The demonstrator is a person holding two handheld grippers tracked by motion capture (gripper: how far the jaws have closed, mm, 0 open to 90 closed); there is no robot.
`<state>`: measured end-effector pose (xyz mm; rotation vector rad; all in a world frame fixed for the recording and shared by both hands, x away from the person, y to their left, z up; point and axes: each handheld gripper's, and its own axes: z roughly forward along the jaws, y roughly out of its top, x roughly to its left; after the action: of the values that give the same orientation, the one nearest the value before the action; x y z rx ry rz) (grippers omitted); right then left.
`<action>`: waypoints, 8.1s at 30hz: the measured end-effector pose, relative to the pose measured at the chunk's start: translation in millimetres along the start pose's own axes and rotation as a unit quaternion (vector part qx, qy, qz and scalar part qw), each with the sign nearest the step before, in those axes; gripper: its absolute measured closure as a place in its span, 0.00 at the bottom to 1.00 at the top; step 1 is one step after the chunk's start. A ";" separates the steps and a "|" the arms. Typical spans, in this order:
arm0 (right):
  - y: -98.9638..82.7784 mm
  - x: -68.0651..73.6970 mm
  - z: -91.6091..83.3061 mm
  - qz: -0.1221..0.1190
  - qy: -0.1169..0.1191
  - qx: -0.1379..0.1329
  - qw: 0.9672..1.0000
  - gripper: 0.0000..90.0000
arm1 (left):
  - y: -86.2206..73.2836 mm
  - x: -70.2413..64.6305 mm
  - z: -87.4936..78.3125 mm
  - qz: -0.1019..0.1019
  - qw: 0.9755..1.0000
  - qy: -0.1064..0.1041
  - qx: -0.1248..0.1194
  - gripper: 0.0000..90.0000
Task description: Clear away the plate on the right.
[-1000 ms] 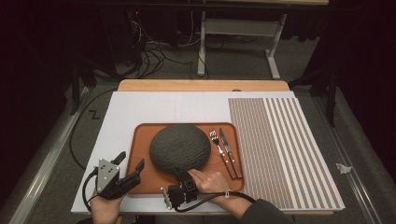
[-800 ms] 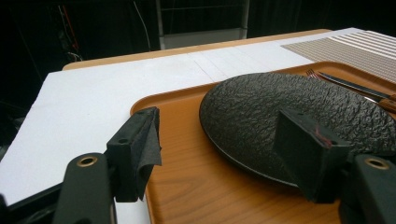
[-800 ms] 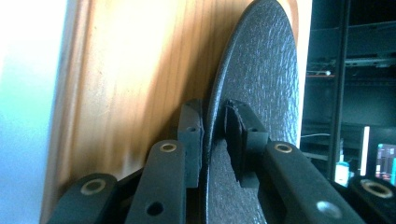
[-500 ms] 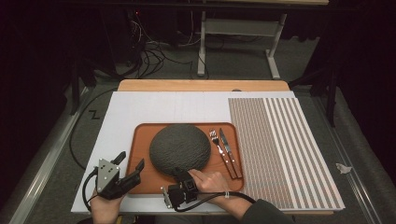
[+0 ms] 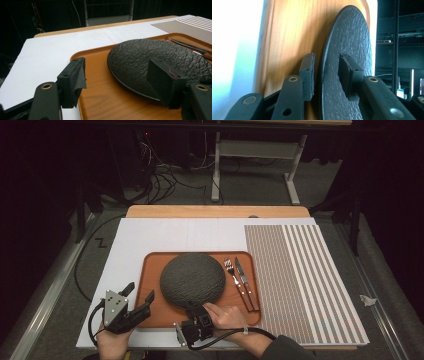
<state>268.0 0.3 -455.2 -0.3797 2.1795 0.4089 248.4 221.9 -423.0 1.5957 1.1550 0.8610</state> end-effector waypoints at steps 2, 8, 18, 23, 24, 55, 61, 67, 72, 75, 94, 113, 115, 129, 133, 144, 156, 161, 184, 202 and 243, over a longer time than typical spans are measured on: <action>-1.5 0.9 -0.9 -0.002 0.002 0.002 1.000 0.74 | 0.0 -0.1 0.1 0.000 1.000 0.000 0.000 0.35; -6.2 0.7 -5.1 0.006 -0.012 -0.001 1.000 0.69 | -0.1 0.4 0.6 -0.001 1.000 0.001 0.001 0.35; -17.3 0.9 -10.8 0.017 -0.018 0.009 1.000 0.66 | -0.2 0.1 0.8 0.000 1.000 0.001 0.002 0.35; -23.3 -1.7 -13.3 0.029 -0.025 0.011 0.999 0.64 | -0.2 0.0 0.7 -0.001 1.000 0.002 0.001 0.35; -24.3 -1.9 -13.7 0.030 -0.026 0.012 0.999 0.64 | -0.2 0.0 0.7 0.000 1.000 0.002 0.001 0.35; -55.3 0.2 -26.7 0.047 -0.042 0.048 0.997 0.60 | -0.3 -0.7 1.1 0.001 1.000 0.002 0.003 0.35; -62.1 -0.8 -29.5 0.052 -0.044 0.056 0.996 0.59 | -0.3 -0.6 0.9 0.001 1.000 0.003 0.003 0.35; -68.8 -1.7 -31.9 0.054 -0.044 0.054 0.996 0.57 | -0.3 -0.9 1.1 0.002 1.000 0.003 0.003 0.35; -74.3 -1.6 -34.6 0.055 -0.043 0.061 0.996 0.56 | -0.4 -0.9 1.2 0.002 1.000 0.002 0.004 0.35; -77.9 -2.6 -36.0 0.056 -0.050 0.057 0.996 0.56 | -0.3 -0.8 1.2 0.002 1.000 0.003 0.003 0.35; -97.2 -6.7 -44.8 0.064 -0.060 0.063 0.994 0.51 | -0.2 -0.3 1.1 0.000 1.000 0.005 0.002 0.35; -116.6 -6.0 -60.3 0.074 -0.068 0.073 0.992 0.50 | -0.3 -0.5 1.7 0.001 1.000 0.005 0.004 0.35; -119.2 -5.9 -62.3 0.077 -0.070 0.074 0.992 0.50 | -0.3 -0.4 1.7 0.000 1.000 0.005 0.003 0.35; -139.2 -3.7 -71.0 0.087 -0.088 0.088 0.988 0.49 | -0.3 -0.6 1.4 0.000 1.000 0.005 0.003 0.35; -143.2 -3.5 -72.8 0.091 -0.089 0.092 0.988 0.49 | -0.3 -0.7 1.3 0.001 1.000 0.005 0.003 0.35; -157.0 -2.3 -77.2 0.100 -0.094 0.103 0.985 0.49 | -0.2 -0.6 1.2 0.000 1.000 0.006 0.002 0.35; -168.8 -1.1 -80.5 0.109 -0.098 0.112 0.983 0.49 | -0.3 -0.5 1.5 0.001 1.000 0.006 0.003 0.35; -172.1 0.4 -79.5 0.108 -0.097 0.112 0.983 0.49 | -0.2 -0.5 1.5 0.001 1.000 0.006 0.003 0.35; -193.7 4.4 -88.1 0.134 -0.100 0.126 0.978 0.48 | -0.3 -0.7 2.0 0.000 1.000 0.006 0.003 0.35; -211.4 6.7 -97.0 0.167 -0.103 0.136 0.971 0.47 | -0.3 -0.7 2.0 0.001 1.000 0.007 0.003 0.35; -268.7 -4.6 -117.5 0.405 -0.062 0.065 0.910 0.44 | 0.0 0.6 1.6 -0.001 1.000 0.008 0.003 0.35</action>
<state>297.5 -290.1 -425.7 0.6453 2.1374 0.7035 250.0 222.0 -423.5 1.5939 1.1707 0.8710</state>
